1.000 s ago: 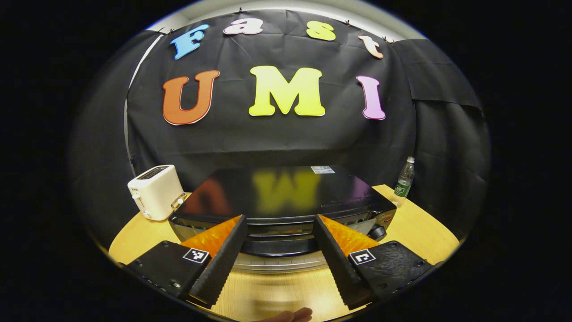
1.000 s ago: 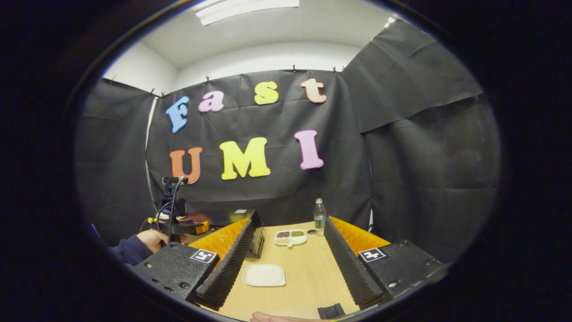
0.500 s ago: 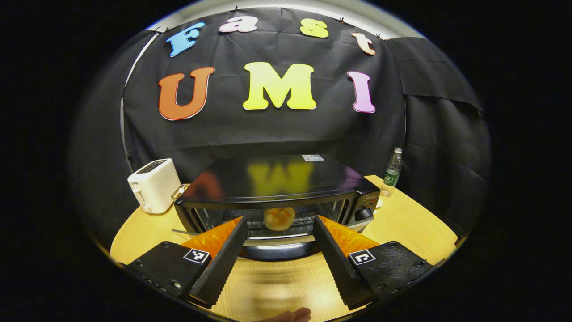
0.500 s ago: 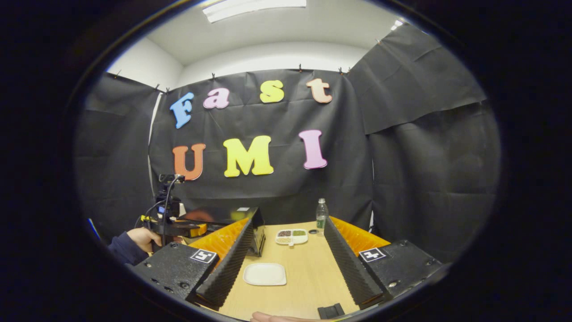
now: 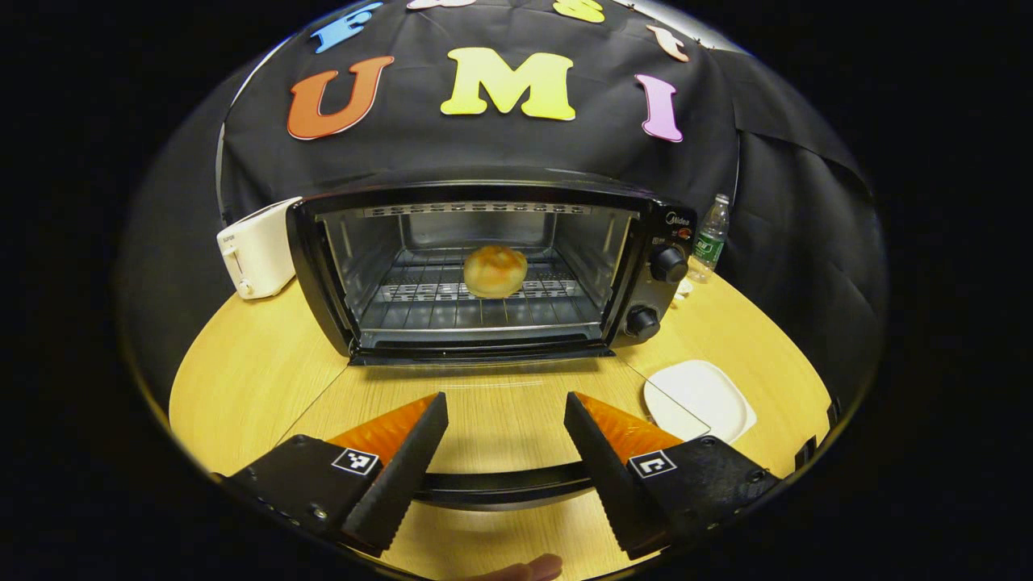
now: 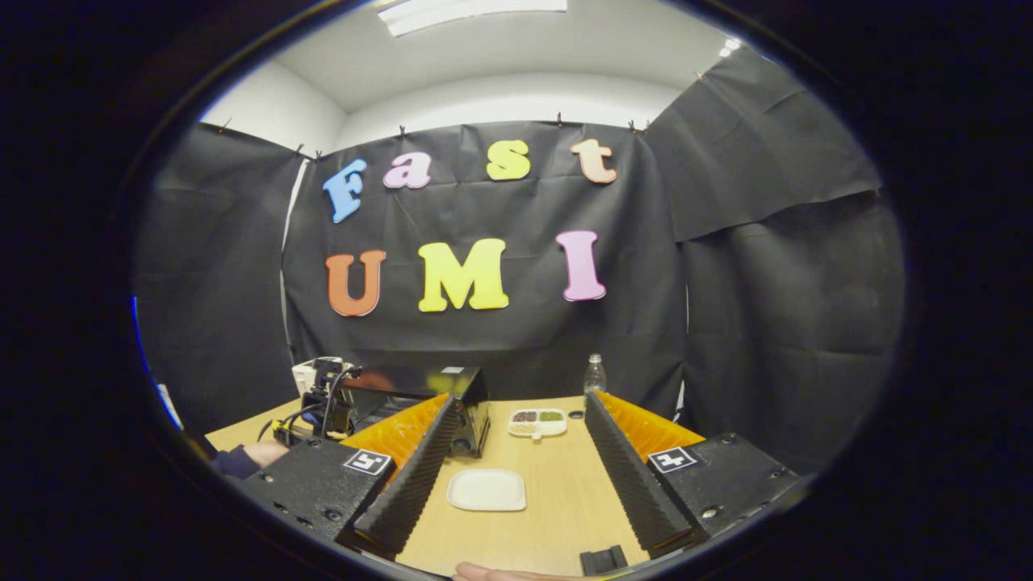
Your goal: Open the electric oven with the left hand, put the food in, and close the electric oven.
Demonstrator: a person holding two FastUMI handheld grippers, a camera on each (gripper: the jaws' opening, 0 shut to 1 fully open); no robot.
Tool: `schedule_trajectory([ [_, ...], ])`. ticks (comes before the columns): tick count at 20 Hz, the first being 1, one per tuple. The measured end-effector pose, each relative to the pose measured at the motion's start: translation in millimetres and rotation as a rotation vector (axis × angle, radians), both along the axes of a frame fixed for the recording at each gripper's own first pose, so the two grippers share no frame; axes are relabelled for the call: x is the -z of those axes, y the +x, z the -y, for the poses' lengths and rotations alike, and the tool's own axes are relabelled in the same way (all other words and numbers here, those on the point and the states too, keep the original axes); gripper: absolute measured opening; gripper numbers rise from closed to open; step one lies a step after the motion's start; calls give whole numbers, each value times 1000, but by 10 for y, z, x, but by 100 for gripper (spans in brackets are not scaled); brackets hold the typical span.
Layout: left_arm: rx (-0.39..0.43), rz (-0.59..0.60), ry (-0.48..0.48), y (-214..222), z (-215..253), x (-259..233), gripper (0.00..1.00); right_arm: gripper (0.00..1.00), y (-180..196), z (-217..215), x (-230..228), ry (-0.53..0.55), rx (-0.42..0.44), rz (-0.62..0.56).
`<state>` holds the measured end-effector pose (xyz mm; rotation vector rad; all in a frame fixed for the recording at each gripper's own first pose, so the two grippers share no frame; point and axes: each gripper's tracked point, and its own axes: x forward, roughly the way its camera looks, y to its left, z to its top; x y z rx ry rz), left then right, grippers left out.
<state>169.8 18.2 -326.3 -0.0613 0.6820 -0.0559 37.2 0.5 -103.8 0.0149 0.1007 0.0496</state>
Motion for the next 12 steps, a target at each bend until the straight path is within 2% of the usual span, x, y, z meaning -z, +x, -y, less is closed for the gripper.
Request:
schedule_trajectory([
  [3,6,-26,18,-106,33,72,97,98,28,-61,74,-4,-9,-16],
  [6,10,-188,23,-362,64,377,97,98,30,-85,123,-13,-8,-23],
  [7,-17,-196,38,-431,36,359,97,98,45,-98,139,-15,-9,-26],
  [8,-15,-150,50,-387,45,311,87,98,57,-102,168,-17,-10,-30],
  [10,-20,-134,49,-376,58,366,100,98,81,-117,238,-21,-9,-44],
  [11,-22,-122,45,-376,58,376,100,98,86,-104,277,-23,-10,-54],
  [12,-16,-104,48,-379,63,373,95,98,95,-106,299,-25,-10,-63],
])
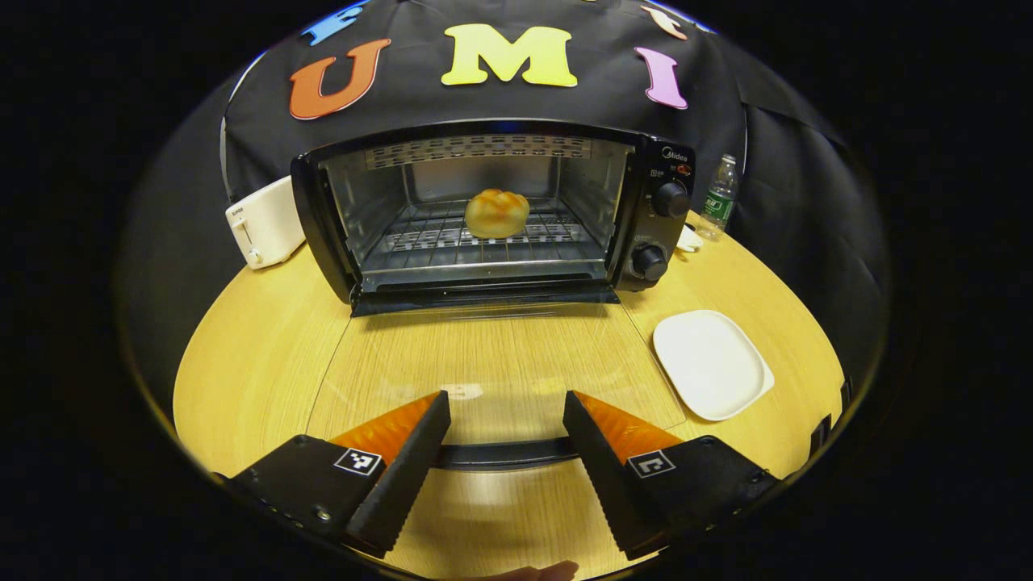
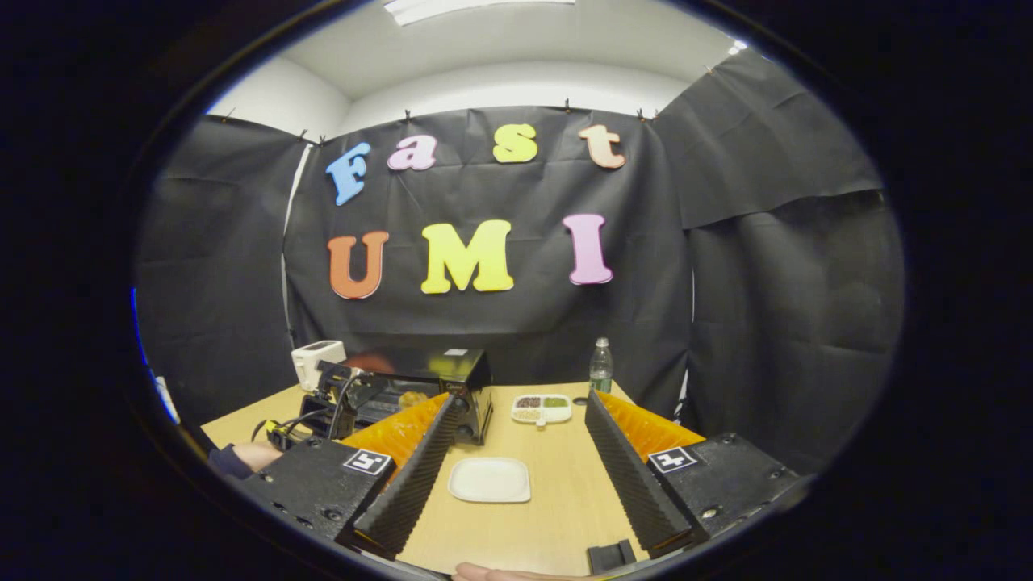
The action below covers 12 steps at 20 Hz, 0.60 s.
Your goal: Open the electric oven with the left hand, put the food in, and close the electric oven.
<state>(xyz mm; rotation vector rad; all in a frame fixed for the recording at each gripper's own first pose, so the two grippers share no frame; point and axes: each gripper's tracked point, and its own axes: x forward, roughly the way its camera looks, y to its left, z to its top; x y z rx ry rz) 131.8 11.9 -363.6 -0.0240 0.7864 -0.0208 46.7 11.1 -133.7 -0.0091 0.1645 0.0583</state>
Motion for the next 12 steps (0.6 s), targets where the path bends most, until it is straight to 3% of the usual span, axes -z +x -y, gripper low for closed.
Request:
schedule_trajectory([
  [1,4,22,2,6,0,-21,100,98,16,-7,35,0,-2,-8],
  [2,0,42,1,16,-4,-28,95,98,48,-14,69,-1,-4,-16],
  [5,6,68,10,-9,1,-46,95,98,188,-71,203,3,4,-47],
  [6,7,78,9,-7,21,-75,100,98,201,-88,252,5,6,-59],
  [8,19,97,-2,-58,58,-143,93,99,250,-149,322,-1,2,-75],
  [12,19,160,-12,-173,130,-329,91,98,364,-251,474,-22,4,-109],
])
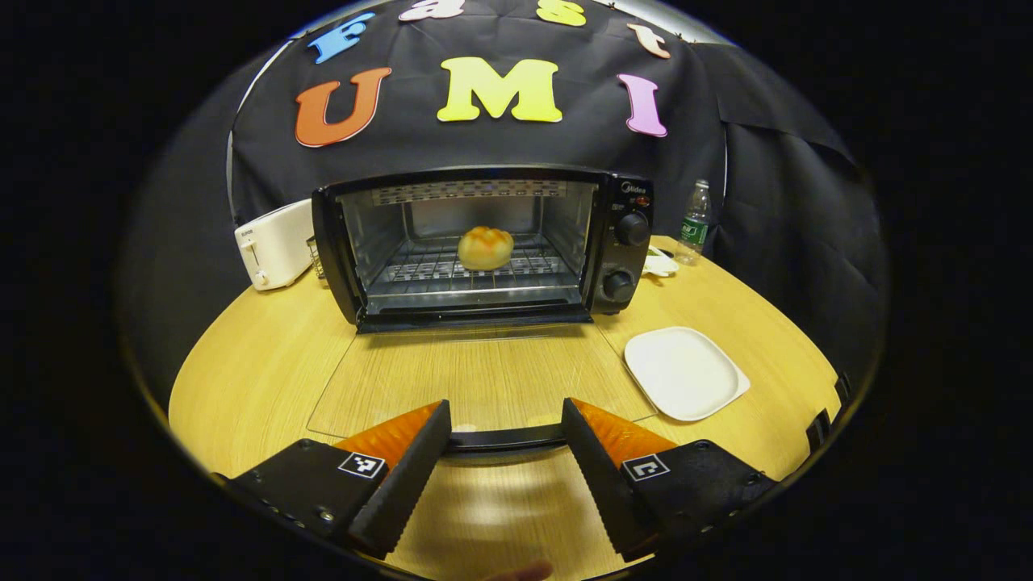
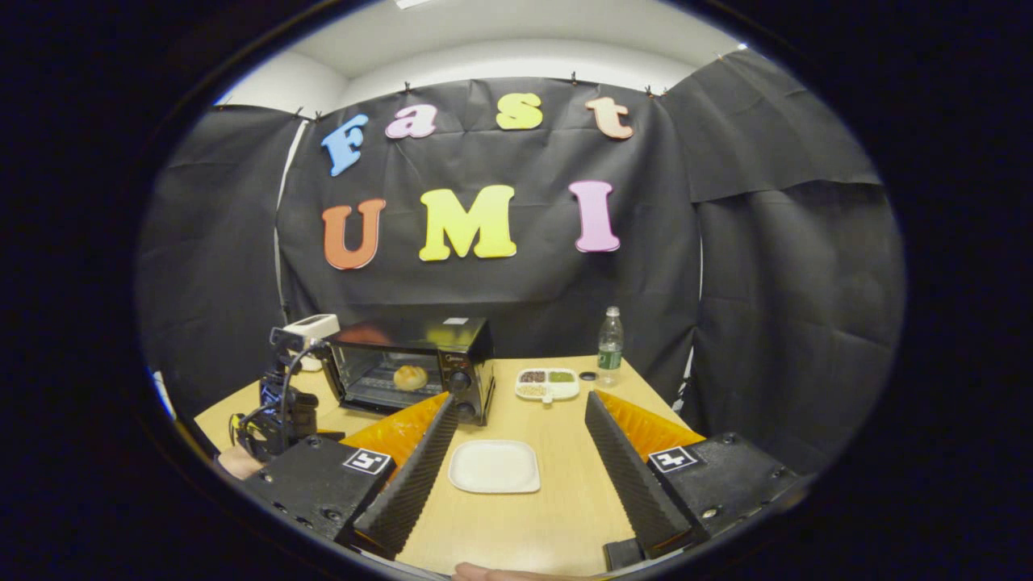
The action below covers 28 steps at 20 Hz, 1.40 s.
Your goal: Open the electric oven with the left hand, put the food in, and close the electric oven.
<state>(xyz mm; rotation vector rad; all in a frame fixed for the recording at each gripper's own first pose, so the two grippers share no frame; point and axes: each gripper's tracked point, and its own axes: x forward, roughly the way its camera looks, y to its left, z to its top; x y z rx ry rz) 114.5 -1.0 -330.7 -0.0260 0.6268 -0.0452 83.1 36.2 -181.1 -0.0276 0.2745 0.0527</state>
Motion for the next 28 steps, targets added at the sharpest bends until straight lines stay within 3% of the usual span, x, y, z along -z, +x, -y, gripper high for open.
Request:
schedule_trajectory([
  [11,-71,284,-42,-394,-196,-942,91,99,194,5,263,10,15,-40],
  [22,-147,403,7,-615,-461,-1294,90,99,130,-91,285,29,-29,-20],
  [28,-149,418,9,-701,-456,-1372,90,99,119,-72,318,37,-27,-24],
])
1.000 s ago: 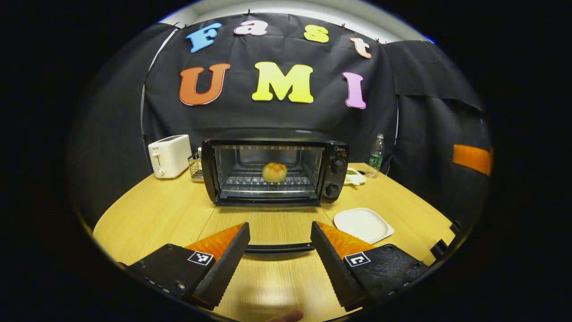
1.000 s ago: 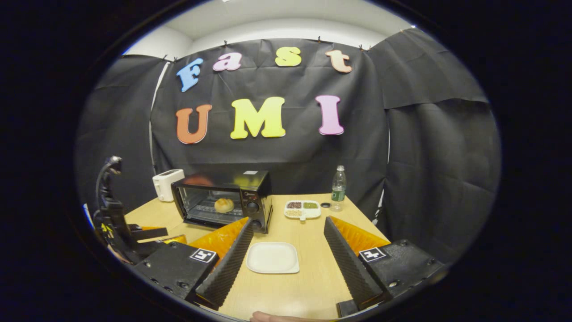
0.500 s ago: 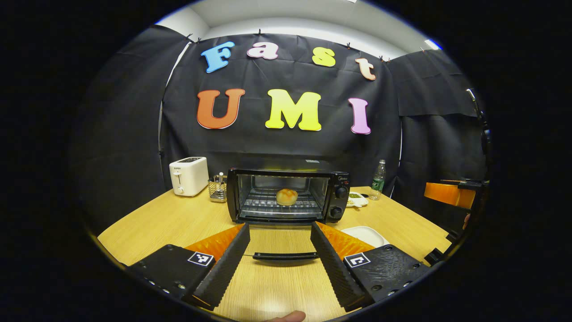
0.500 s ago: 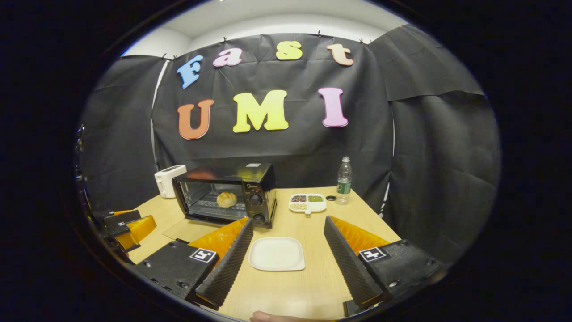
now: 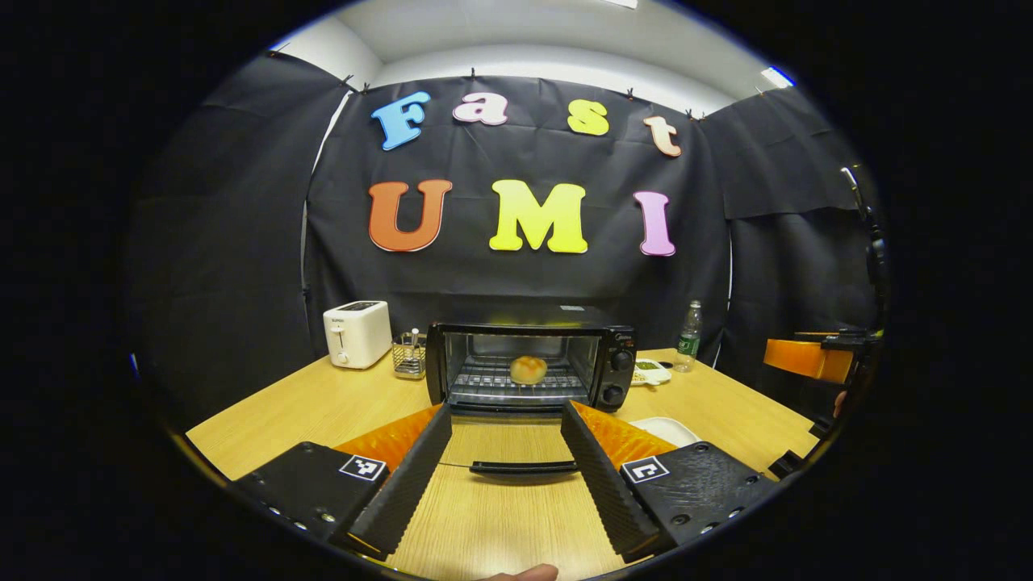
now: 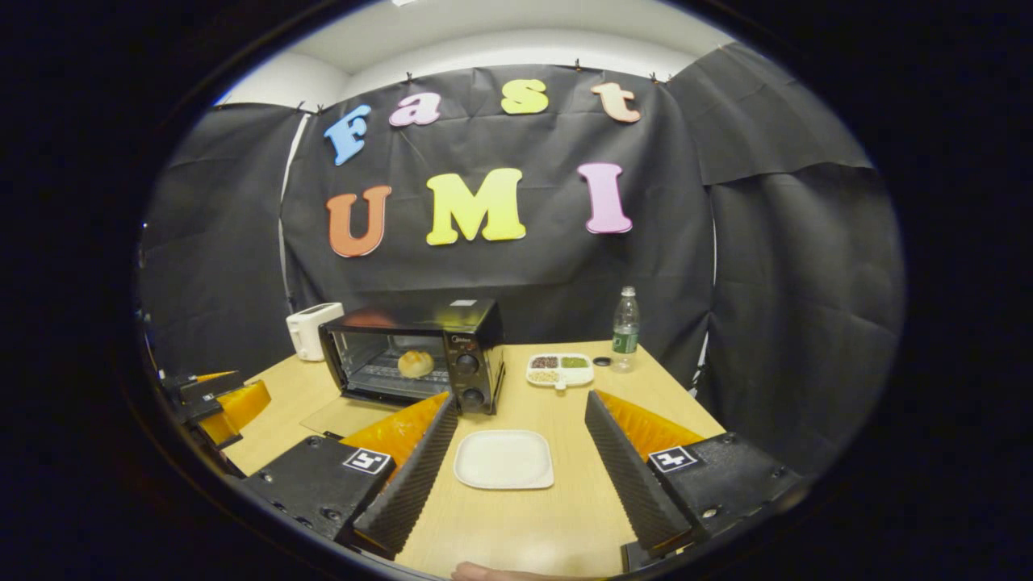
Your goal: Open the electric oven with the left hand, put the food in, and close the electric oven.
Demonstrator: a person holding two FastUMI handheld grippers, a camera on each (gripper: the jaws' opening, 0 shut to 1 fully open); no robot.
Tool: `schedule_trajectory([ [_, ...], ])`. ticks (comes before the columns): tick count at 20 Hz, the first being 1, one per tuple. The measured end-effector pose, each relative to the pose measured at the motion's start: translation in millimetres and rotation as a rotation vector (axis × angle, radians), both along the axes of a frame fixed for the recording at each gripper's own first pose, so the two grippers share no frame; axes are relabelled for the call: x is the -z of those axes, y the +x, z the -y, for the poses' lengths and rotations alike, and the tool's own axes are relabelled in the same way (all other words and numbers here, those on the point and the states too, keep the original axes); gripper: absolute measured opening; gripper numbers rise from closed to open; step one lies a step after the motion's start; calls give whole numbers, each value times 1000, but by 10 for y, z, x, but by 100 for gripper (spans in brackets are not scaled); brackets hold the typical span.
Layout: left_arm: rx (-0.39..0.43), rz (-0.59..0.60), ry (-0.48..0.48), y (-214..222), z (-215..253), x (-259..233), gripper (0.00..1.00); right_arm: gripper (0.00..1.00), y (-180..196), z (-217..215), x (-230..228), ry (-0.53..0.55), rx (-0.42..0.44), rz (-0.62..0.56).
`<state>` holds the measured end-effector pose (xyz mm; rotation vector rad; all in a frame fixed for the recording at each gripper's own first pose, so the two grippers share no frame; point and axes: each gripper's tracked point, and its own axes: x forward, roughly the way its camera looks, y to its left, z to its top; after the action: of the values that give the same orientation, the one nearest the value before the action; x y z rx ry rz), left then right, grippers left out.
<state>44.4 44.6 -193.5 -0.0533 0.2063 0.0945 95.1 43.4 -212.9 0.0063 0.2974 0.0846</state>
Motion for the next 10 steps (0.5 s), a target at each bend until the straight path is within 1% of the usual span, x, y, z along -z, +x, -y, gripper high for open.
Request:
schedule_trajectory([
  [5,11,6,-7,-71,32,-42,90,99,33,-109,55,-1,-24,-5],
  [8,22,14,-2,-110,48,-82,90,99,117,-206,184,-6,-38,-21],
  [10,26,26,12,-146,35,-115,90,99,197,-235,296,-10,-33,-47],
])
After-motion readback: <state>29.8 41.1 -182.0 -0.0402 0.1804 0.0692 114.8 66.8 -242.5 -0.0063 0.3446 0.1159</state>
